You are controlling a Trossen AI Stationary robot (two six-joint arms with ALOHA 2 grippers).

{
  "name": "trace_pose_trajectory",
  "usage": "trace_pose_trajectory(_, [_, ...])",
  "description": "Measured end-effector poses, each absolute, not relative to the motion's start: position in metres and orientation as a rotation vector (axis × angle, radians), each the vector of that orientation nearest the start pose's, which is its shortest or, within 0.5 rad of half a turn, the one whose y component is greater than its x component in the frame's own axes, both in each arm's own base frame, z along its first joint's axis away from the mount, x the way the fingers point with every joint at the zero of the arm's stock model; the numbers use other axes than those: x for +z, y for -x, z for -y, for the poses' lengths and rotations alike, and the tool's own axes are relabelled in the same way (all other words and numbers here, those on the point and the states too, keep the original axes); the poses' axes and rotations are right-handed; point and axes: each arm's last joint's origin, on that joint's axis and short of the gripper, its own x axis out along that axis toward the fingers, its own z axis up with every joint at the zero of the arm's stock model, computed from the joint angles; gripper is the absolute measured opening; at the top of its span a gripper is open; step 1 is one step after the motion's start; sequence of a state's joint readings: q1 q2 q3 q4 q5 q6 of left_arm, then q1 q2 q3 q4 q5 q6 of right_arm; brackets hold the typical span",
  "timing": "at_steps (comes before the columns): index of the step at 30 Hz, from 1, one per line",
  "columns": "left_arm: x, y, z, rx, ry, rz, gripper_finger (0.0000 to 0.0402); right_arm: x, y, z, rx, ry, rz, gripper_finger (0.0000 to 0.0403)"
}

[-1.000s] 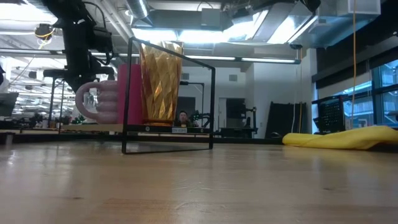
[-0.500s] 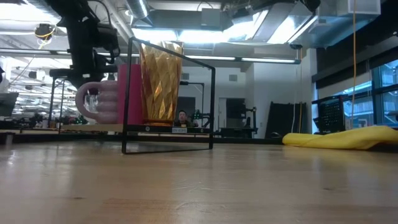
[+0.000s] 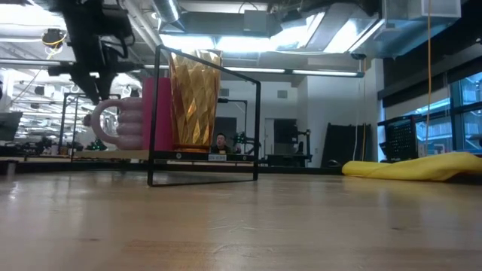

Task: Stack small to large cups/mugs on shelf
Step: Put the transparent cup on the shelf

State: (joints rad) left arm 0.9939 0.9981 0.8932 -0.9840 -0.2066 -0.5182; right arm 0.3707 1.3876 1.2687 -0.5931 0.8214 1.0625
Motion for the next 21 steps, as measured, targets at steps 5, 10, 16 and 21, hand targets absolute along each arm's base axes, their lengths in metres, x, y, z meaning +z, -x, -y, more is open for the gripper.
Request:
trace_pose_trajectory(5, [0.286, -0.076, -0.126, 1.373, 0.816, -0.742, 0.0087, 0.339, -0.302, -0.065, -0.544, -0.680, -0.297, 0.0133])
trace_pose_trajectory(10, [0.296, -0.070, -0.109, 1.367, 0.823, -0.638, 0.0087, 0.351, -0.325, -0.036, -0.420, -0.725, -0.174, 0.0030])
trace_pose_trajectory(16, [0.297, -0.066, -0.099, 1.377, 0.813, -0.638, 0.0058, 0.357, -0.331, 0.009, -0.409, -0.804, -0.095, 0.0007])
trace_pose_trajectory(21, [0.297, -0.070, -0.096, 1.328, 0.829, -0.649, 0.0006, 0.360, -0.331, 0.032, -0.430, -0.817, -0.052, 0.0011])
